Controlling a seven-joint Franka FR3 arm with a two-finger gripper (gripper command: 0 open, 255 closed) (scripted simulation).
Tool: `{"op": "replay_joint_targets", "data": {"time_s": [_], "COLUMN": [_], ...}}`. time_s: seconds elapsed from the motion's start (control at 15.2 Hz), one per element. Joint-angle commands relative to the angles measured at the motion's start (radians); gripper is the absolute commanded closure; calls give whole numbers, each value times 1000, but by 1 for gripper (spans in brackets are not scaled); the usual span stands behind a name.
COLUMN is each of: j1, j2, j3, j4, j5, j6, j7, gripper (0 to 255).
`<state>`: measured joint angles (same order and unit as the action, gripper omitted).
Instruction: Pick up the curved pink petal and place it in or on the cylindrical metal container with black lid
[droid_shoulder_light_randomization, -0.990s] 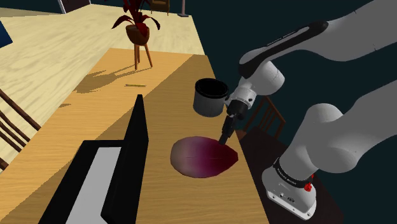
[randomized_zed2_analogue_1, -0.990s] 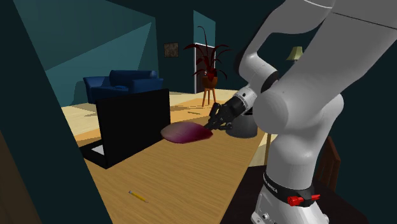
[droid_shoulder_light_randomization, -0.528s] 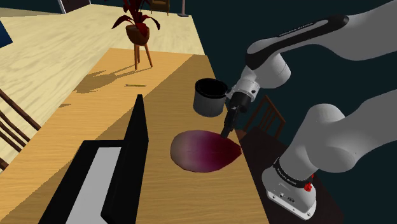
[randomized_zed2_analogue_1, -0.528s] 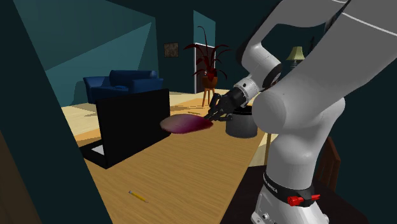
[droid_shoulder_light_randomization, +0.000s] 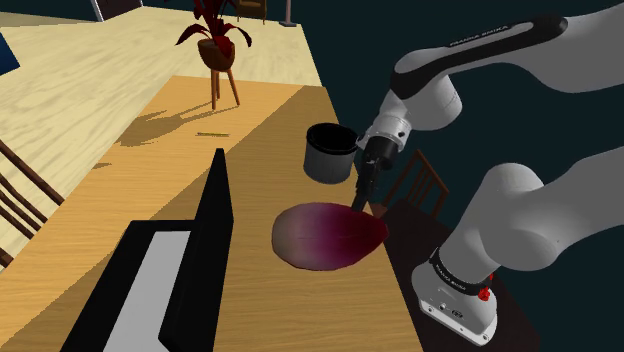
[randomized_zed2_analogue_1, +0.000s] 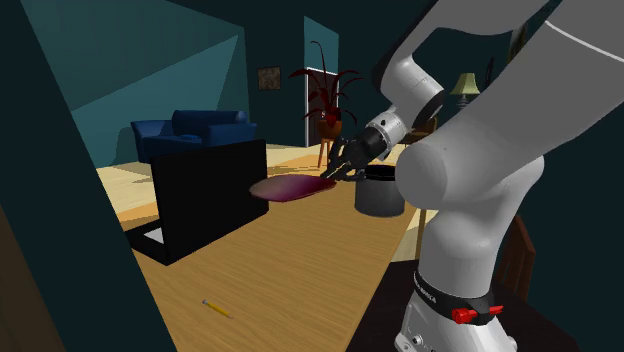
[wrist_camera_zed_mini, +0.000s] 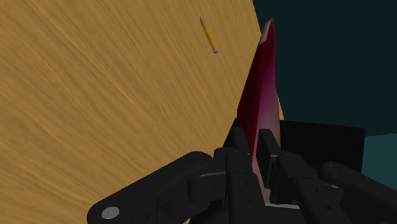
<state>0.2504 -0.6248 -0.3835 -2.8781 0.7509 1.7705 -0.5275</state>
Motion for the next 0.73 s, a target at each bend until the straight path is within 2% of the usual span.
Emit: {"op": "replay_joint_targets", "data": {"time_s": [0.0,0.33,0.66], "j1": [-16,-43,-72], "j2": [-75,-113,65], "j3": [3,33,-73], "j4": [16,48,205], "j5": [-1,1,-77], "j6": [-22,-76,-161], "j7": [26,77,-21], "gripper": [255,255,255]}}
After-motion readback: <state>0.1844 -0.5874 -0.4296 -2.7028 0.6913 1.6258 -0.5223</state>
